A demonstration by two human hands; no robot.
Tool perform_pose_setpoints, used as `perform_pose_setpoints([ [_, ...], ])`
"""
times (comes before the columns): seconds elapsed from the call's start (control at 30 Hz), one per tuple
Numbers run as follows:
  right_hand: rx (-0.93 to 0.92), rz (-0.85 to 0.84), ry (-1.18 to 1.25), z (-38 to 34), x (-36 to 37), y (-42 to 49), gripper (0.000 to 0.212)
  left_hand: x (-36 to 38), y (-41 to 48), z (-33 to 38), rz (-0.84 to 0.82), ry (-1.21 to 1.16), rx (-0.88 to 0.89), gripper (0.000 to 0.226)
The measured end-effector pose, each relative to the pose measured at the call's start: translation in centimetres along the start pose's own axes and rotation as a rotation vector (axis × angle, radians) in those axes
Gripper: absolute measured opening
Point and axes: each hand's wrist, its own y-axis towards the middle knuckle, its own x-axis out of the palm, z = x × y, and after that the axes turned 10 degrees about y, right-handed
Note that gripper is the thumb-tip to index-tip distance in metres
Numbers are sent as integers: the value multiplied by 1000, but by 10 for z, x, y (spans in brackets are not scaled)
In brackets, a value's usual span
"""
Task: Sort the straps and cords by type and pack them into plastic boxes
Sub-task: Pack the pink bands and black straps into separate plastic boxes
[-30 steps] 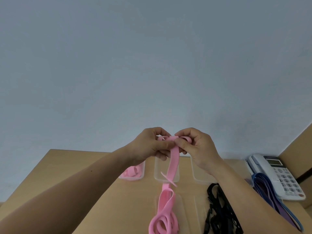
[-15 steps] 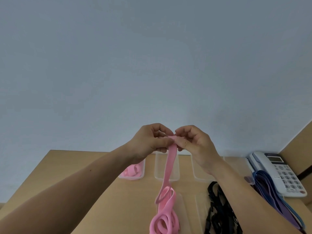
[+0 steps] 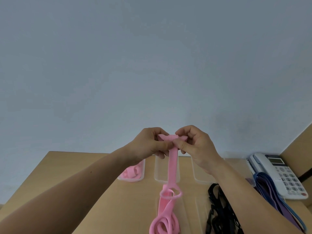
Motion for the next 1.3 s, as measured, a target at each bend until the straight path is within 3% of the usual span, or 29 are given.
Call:
perform_pose_setpoints([
  [0.07, -6, -4, -11, 0, 0, 0, 21, -1, -1, 3, -39, -67, -23, 39],
  [0.17, 2, -34, -13, 1, 1, 0, 27, -3, 1, 4, -32, -125, -26, 29],
  [0.47, 146, -48, 188, -1, 1, 3, 31, -1, 6, -2, 83, -49, 123, 19],
  [0.7, 124, -12, 45, -1, 2, 5, 13, 1, 4, -4, 124, 25, 87, 42],
  [0.8, 77, -4, 46, -2, 2, 4, 10, 0, 2, -2, 66, 79, 40, 35],
  [1.0, 61, -46, 38, -2, 3, -1, 20, -3, -2, 2, -67, -45, -25, 28],
  [1.3, 120, -49, 113, 0, 1, -4, 36, 0, 1, -1, 39, -81, 75, 23],
])
